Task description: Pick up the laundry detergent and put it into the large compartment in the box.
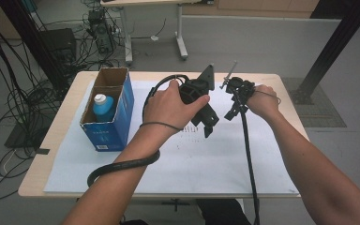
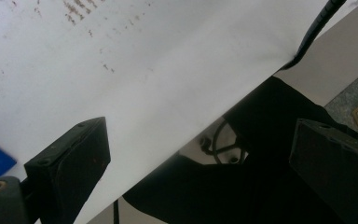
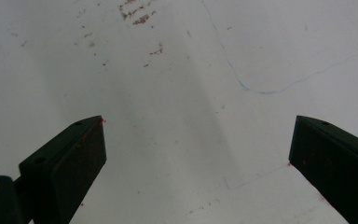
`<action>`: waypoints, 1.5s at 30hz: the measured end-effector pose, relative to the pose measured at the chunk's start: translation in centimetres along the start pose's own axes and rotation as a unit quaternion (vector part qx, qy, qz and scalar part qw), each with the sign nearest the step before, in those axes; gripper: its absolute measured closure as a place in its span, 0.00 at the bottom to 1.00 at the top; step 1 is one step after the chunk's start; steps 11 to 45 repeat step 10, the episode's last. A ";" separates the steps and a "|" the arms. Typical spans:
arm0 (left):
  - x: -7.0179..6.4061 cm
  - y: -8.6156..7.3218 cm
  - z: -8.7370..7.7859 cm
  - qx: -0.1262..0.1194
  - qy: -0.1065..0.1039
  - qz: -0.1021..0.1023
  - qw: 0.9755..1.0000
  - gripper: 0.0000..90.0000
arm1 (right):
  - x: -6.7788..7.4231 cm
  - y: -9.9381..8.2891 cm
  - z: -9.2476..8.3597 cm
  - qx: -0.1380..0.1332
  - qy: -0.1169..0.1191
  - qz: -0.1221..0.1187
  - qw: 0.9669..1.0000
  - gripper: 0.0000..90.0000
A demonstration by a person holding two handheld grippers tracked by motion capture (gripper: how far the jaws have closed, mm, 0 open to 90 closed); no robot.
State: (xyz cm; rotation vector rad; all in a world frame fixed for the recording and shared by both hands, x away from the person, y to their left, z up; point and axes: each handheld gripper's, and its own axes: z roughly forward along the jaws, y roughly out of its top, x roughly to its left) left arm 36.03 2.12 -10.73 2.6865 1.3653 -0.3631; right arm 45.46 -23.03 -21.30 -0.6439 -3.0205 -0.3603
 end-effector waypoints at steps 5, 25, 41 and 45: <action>0.1 0.0 0.3 0.002 0.000 -0.001 1.000 0.06 | 0.1 -0.1 -0.1 -0.001 -0.001 -0.001 1.000 0.04; 0.1 -0.1 0.4 0.002 0.000 -0.001 1.000 0.06 | 0.0 -0.1 0.0 -0.002 0.001 0.000 1.000 0.04; 0.1 -0.1 0.4 0.002 0.000 -0.001 1.000 0.06 | 0.0 -0.1 0.0 -0.002 0.001 0.000 1.000 0.04; 0.1 -0.1 0.4 0.002 0.000 -0.001 1.000 0.06 | 0.0 -0.1 0.0 -0.002 0.001 0.000 1.000 0.04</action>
